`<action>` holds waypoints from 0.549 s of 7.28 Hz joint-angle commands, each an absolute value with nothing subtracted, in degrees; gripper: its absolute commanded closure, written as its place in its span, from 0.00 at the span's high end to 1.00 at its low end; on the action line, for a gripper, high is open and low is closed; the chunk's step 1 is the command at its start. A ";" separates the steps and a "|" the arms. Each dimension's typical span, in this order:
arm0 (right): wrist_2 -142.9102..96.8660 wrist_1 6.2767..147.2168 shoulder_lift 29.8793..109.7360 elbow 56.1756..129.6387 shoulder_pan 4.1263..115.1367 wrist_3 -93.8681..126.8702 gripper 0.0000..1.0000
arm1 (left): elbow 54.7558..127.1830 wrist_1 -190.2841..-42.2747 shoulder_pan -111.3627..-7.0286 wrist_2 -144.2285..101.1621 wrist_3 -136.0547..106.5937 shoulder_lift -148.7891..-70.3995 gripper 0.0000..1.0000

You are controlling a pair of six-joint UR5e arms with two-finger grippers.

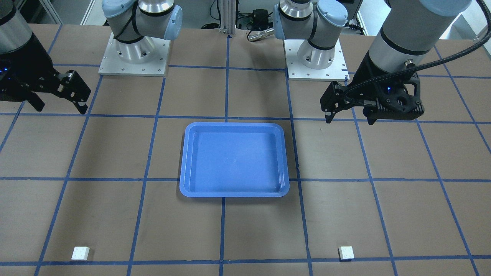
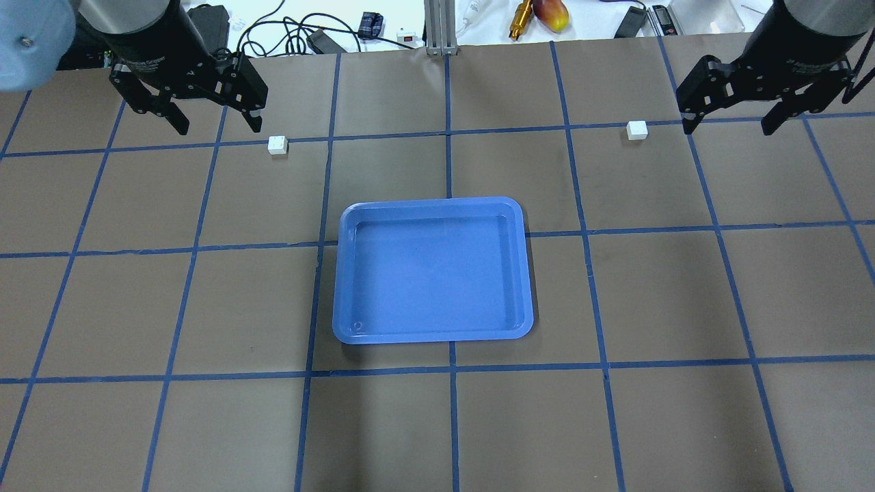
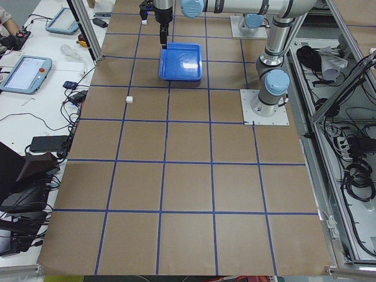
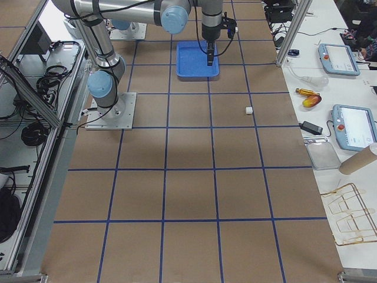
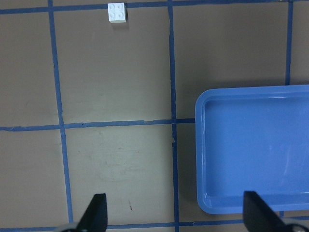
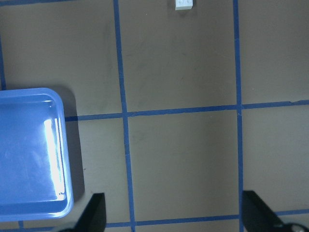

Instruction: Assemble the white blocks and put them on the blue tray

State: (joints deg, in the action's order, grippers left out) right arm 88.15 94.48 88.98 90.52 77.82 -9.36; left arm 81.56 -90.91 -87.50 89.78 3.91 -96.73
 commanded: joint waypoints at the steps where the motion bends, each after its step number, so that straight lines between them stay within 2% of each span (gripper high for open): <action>1: 82.82 97.27 83.79 90.35 76.03 -17.37 1.00 | 82.61 -90.10 -87.36 89.74 4.22 -98.08 1.00; 4: 80.61 105.79 77.98 90.35 72.70 -38.78 1.00 | 82.27 -85.70 -87.10 89.83 7.12 -102.56 1.00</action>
State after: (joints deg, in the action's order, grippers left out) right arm 82.23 102.46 80.77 90.32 74.24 -29.71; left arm 82.54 -86.62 -87.14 89.85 6.77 -101.26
